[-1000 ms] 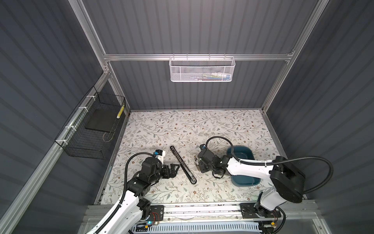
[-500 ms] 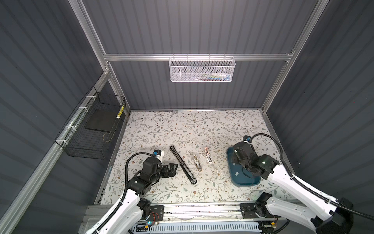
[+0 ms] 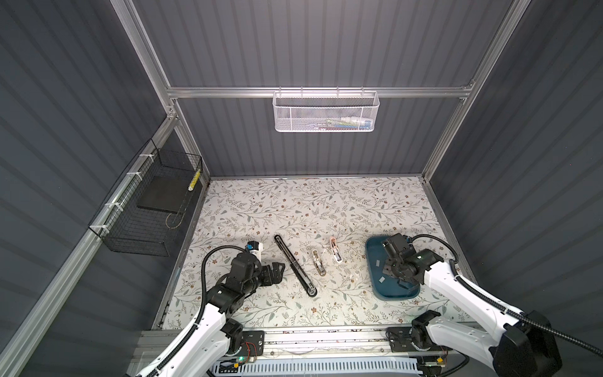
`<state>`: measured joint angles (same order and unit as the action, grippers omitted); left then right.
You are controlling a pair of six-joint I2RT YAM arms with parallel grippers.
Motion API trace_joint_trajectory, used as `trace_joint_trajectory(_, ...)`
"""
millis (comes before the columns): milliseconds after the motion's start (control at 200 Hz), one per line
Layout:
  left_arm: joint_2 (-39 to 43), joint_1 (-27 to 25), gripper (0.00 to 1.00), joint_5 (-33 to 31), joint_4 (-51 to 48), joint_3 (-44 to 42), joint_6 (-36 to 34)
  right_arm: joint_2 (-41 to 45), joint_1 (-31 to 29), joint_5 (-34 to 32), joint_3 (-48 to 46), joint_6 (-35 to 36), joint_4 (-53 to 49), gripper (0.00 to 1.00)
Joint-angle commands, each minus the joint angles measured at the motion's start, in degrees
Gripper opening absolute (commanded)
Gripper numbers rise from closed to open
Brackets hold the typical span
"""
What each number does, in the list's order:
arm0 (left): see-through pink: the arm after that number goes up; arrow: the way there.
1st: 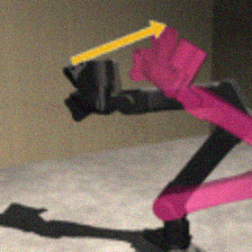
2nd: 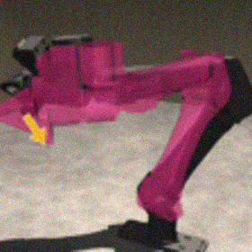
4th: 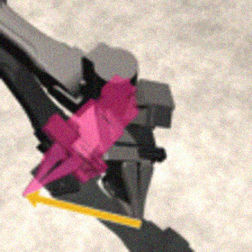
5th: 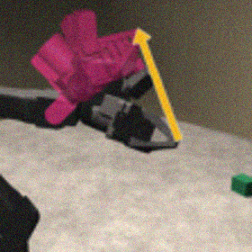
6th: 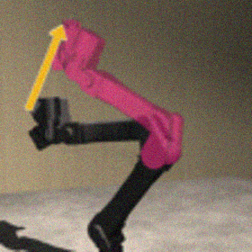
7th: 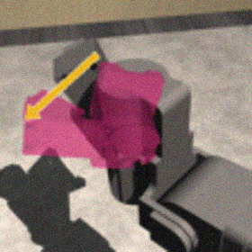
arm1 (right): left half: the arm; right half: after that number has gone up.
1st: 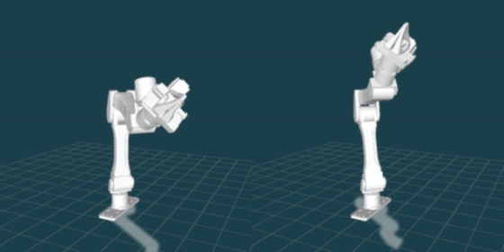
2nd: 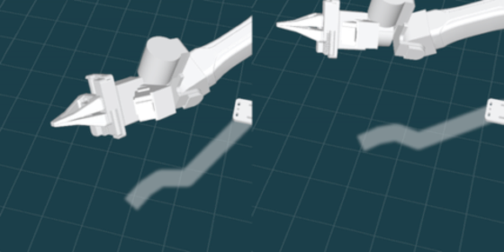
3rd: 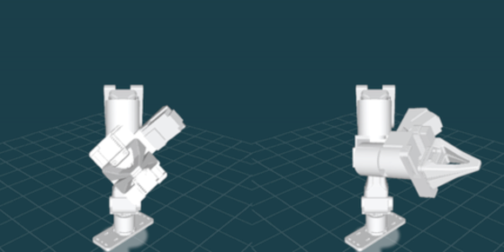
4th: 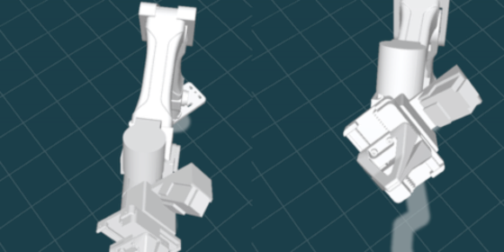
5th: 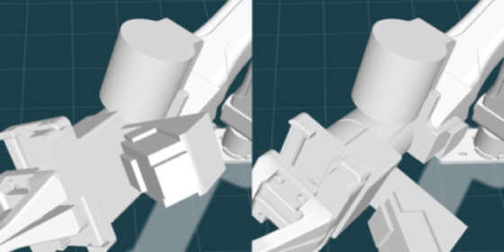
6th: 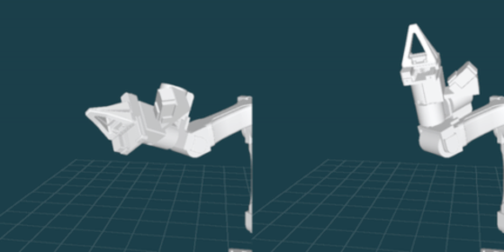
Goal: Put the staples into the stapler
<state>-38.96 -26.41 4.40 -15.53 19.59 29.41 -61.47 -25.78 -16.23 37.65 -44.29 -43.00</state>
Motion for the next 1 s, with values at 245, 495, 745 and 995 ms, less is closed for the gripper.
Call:
trace_joint_trajectory(245,-0.32,0.13,0.94,-2.56,-1.48,0.76,0.42,-1.16,-8.92,3.46,7.24,7.71,9.66,0.3)
trace_joint_trajectory(495,-1.2,0.13,0.93,-2.21,-1.29,0.89,0.22,-20.49,-20.97,8.97,18.97,11.31,19.66,0.25)
trace_joint_trajectory(745,-1.09,0.14,0.94,-2.03,-1.24,0.8,0.21,-29.63,-23.91,15.31,22.81,13.31,22.76,0.24)
trace_joint_trajectory(995,-1.47,0.14,0.93,-1.94,-1.25,0.9,0.2,-33.06,-26.49,16.32,22.82,12.62,22.54,0.23)
